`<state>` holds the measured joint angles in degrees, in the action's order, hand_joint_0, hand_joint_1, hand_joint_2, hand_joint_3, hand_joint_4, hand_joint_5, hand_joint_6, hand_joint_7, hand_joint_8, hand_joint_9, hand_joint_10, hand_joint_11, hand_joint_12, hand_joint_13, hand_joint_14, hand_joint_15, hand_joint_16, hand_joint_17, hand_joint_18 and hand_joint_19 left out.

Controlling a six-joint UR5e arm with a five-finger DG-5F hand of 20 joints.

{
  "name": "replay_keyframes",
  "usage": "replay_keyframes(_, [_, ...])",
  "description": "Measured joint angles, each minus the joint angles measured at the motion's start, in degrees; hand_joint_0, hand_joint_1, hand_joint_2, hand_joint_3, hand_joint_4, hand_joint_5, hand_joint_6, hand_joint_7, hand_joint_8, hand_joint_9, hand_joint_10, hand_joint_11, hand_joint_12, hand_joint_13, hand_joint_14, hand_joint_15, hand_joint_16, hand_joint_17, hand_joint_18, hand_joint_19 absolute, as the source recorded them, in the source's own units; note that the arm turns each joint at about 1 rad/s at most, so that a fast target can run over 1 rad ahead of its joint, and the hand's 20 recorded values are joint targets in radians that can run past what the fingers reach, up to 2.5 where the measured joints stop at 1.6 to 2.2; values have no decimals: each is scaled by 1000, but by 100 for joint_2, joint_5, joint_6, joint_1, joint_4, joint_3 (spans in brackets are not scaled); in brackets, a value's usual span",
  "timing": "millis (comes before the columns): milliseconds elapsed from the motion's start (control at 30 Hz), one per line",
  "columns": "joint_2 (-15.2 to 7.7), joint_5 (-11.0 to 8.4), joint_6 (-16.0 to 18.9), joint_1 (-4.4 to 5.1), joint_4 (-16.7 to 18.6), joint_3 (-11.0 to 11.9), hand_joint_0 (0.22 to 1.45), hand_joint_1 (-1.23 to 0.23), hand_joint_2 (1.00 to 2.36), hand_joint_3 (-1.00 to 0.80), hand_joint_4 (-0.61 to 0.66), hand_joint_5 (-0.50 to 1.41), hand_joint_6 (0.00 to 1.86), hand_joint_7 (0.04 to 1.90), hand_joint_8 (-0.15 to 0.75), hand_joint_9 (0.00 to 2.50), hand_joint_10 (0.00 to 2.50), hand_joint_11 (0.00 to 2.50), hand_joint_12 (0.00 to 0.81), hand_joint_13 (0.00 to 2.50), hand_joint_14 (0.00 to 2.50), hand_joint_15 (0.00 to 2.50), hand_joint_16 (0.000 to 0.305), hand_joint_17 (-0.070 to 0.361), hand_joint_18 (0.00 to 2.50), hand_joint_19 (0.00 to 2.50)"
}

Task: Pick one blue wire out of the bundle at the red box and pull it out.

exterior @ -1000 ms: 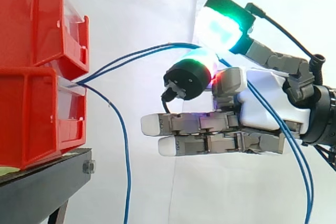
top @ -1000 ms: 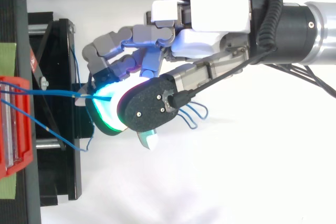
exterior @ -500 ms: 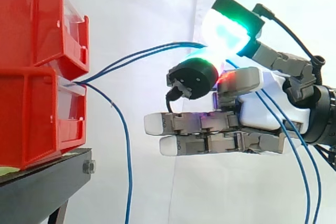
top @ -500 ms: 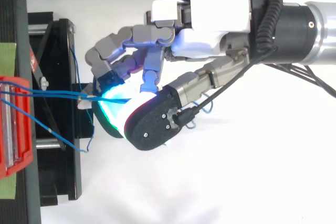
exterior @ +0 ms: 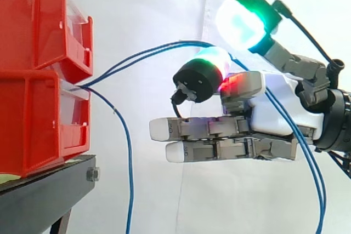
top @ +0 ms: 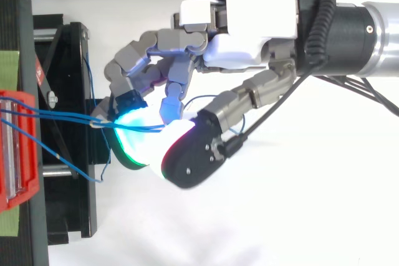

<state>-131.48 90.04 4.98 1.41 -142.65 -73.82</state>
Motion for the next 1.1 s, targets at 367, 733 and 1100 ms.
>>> replay_keyframes(367, [0,7,1,4,-8,0,571,-632,1019,-207,135,-33,680,1434,239,1214,30,774,376,455,12,296,54,122,305,452])
replay_keyframes(733, [0,-4,-4,7,3,1,550,-792,1020,-184,106,-77,777,1356,248,1125,30,801,381,410,12,295,56,126,276,415])
replay_keyframes(1100, [0,-3,0,14,20,0,470,-554,1002,-463,140,-43,648,1372,243,1103,29,719,415,374,11,270,63,141,256,433])
